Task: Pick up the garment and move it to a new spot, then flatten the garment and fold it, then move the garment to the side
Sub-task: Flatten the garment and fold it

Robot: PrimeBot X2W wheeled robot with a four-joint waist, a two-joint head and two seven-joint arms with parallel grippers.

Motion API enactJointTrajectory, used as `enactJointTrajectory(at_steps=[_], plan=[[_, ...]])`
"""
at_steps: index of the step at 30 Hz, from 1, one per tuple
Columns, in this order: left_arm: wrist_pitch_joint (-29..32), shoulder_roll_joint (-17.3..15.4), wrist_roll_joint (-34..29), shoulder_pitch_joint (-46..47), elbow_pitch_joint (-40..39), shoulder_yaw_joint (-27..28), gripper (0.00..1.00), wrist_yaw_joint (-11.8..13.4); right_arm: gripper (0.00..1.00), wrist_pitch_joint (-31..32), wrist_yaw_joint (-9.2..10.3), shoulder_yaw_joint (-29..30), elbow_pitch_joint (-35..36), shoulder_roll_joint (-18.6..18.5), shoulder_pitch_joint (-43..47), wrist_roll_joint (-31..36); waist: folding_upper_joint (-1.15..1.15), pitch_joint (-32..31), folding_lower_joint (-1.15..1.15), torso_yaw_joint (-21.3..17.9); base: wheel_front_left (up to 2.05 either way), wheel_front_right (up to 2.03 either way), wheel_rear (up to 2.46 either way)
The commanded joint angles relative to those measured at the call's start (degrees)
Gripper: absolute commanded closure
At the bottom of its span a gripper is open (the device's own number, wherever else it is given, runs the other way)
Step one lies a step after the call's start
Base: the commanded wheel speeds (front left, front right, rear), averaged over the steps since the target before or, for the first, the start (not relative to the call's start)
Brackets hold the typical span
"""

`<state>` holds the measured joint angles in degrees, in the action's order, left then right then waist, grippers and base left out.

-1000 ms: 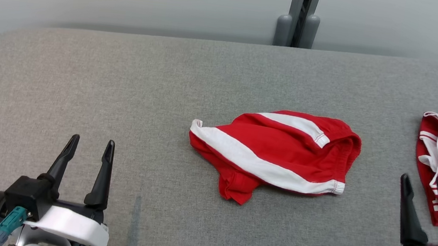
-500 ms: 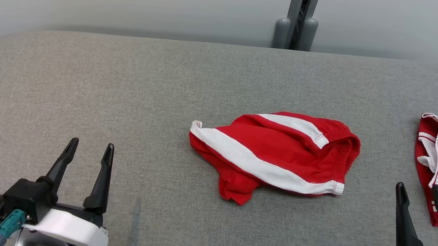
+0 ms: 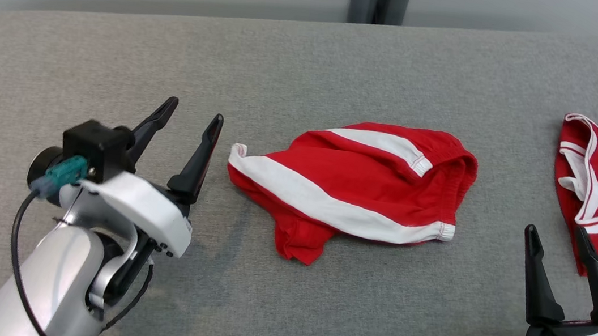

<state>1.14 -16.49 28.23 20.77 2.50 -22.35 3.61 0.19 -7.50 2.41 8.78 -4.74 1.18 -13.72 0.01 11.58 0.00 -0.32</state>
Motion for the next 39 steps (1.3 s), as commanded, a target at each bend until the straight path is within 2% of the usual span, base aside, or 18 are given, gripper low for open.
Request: enactJointTrajectory(at_steps=[1,5,12,13,14,15,16,20,23,26,31,39], plan=[[2.2,0.1,1.5,3.0,2.9,-0.3,0.0,-1.7,0.0,-0.7,0.02,-0.3,-0.5,-0.2,-1.1,-0.4,-0.01,2.2,0.0,-2.5,0.0,0.0,0.0],[7.8,0.1,3.8,8.6,11.3,-1.3,0.0,-4.7,0.0,-1.7,0.02,-1.0,-2.0,-0.1,-2.2,-1.0,-0.01,3.9,0.0,-4.8,0.0,0.0,0.0],[16.5,0.0,6.9,14.3,23.6,-2.7,0.0,-7.8,0.0,-2.8,0.02,-1.7,-4.2,0.2,-3.1,-2.0,-0.01,5.2,0.0,-6.5,0.0,0.0,0.0],[17.6,0.1,7.8,14.6,24.6,-2.8,0.09,-8.1,0.0,-3.0,0.02,-1.8,-4.4,0.1,-3.2,-2.2,-0.01,5.3,0.0,-6.6,0.0,0.0,0.0],[18.9,0.3,8.7,14.7,25.5,-3.0,0.37,-8.5,0.0,-3.1,0.02,-1.8,-4.6,0.1,-3.3,-2.2,-0.01,5.4,0.0,-6.6,0.0,0.0,0.0],[20.0,0.4,9.6,15.0,26.2,-3.0,0.58,-8.9,0.0,-3.1,0.02,-1.8,-4.8,0.1,-3.3,-2.3,-0.01,5.5,0.0,-6.6,0.0,0.0,0.0],[21.1,0.6,10.9,15.0,26.9,-2.7,1.0,-9.2,0.0,-3.1,0.02,-1.8,-5.0,0.1,-3.4,-2.3,-0.01,5.5,0.0,-6.6,0.0,0.0,0.0],[24.8,0.9,14.8,14.2,27.5,-2.4,1.0,-10.2,0.0,-3.4,0.02,-1.6,-5.2,-0.1,-4.0,-2.7,-0.01,5.7,0.0,-6.2,0.0,0.0,0.0],[24.4,0.6,16.0,13.8,26.5,-2.3,1.0,-10.4,0.0,-3.4,0.02,-1.5,-5.4,-0.2,-4.0,-3.0,-0.01,5.6,0.0,-6.0,0.0,0.0,0.0],[19.5,0.0,15.5,13.5,24.4,-0.9,1.0,-10.5,0.0,-3.5,0.02,-1.3,-5.4,-0.3,-4.0,-3.1,-0.01,5.5,0.0,-5.3,0.0,0.0,0.0],[8.4,1.0,16.1,10.4,19.1,3.4,1.0,-9.3,0.0,-3.2,0.02,-0.7,-4.9,-0.2,-3.5,-3.4,-0.01,4.7,0.0,-3.8,0.0,0.0,0.0],[-3.7,6.9,25.3,-2.4,6.4,10.0,1.0,-10.1,0.0,-2.2,0.02,0.5,-3.7,-0.2,-2.4,-3.5,-0.01,4.1,0.0,-0.4,0.0,0.0,0.0]])
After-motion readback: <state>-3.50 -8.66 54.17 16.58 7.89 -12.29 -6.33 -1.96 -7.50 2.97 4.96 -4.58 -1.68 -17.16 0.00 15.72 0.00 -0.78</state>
